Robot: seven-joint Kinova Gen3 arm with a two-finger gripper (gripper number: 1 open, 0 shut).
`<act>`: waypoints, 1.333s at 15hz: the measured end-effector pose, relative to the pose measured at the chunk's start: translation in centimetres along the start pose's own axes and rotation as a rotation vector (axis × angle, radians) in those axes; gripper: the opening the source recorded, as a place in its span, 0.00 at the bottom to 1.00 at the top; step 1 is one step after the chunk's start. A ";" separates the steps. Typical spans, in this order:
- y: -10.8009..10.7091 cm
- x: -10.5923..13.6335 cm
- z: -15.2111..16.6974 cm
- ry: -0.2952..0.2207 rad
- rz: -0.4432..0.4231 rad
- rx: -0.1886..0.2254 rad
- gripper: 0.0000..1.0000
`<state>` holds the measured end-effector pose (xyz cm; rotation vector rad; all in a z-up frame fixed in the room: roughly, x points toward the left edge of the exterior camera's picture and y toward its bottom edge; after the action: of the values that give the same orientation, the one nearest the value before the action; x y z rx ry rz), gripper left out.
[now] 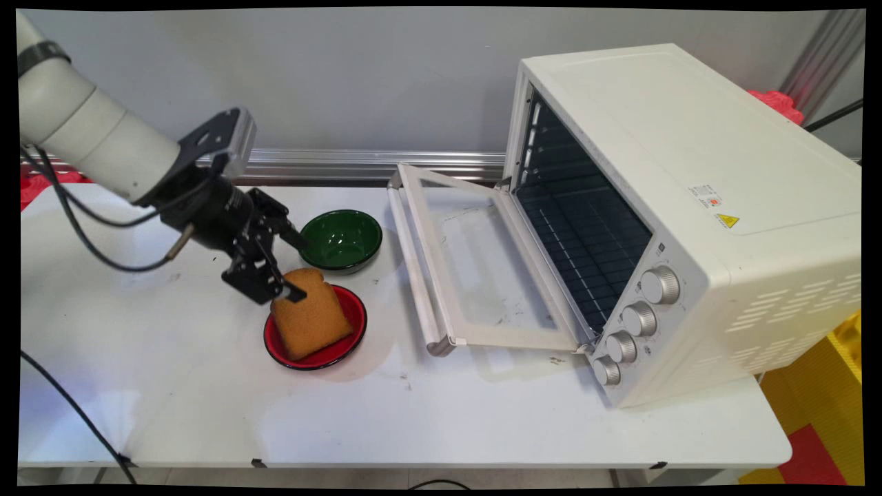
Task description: Close the oven
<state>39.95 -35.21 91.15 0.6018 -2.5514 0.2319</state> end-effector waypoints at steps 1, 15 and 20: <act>-1.1 0.0 -0.1 -0.006 -0.022 0.006 1.00; -9.2 -0.7 1.2 0.012 -0.091 -0.026 1.00; -10.8 -1.0 2.0 0.028 -0.102 -0.046 1.00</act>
<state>44.79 -45.01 89.47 0.7041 -2.4841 0.1440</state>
